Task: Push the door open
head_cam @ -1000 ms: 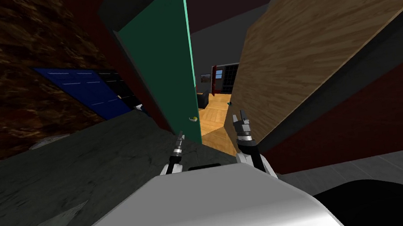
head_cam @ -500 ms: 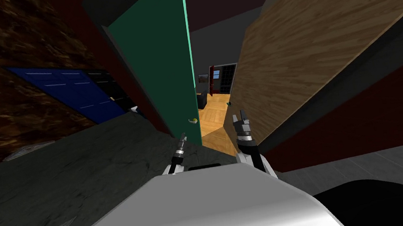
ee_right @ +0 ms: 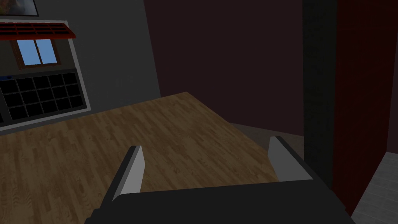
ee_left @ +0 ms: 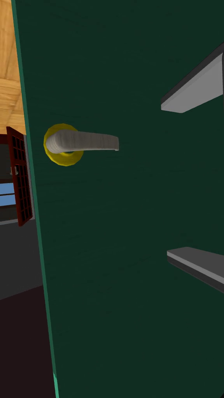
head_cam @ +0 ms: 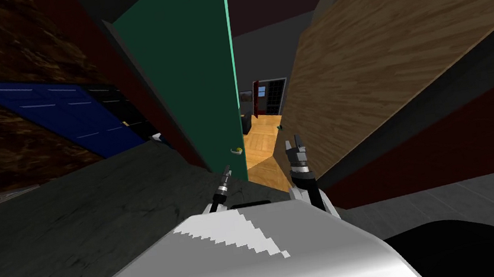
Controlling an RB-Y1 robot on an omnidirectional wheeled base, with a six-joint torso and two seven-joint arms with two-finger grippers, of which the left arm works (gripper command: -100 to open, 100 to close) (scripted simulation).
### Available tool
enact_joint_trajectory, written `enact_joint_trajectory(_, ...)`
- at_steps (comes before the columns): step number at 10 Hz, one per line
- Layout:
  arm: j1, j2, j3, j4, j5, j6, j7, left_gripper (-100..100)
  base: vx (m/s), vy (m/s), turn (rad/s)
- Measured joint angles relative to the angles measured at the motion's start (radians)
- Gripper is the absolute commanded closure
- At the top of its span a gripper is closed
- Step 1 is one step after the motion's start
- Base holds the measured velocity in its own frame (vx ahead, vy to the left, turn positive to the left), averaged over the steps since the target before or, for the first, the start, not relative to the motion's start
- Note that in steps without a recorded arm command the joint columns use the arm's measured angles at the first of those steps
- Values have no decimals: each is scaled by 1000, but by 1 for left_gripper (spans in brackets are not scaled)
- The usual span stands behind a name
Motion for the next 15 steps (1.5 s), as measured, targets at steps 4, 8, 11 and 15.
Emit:
enact_joint_trajectory(4, -26, -5, -26, 80, 2, -11, 14, -100, 99, 87, -78)
enact_joint_trajectory(8, -50, -12, -47, 162, 4, -34, 22, -100, 93, 81, -80)
enact_joint_trajectory(11, -61, -15, -56, 203, 5, -47, 28, -100, 94, 38, -35)
enact_joint_trajectory(15, -67, -15, -48, 221, 9, -56, 24, -100, 190, -49, -25)
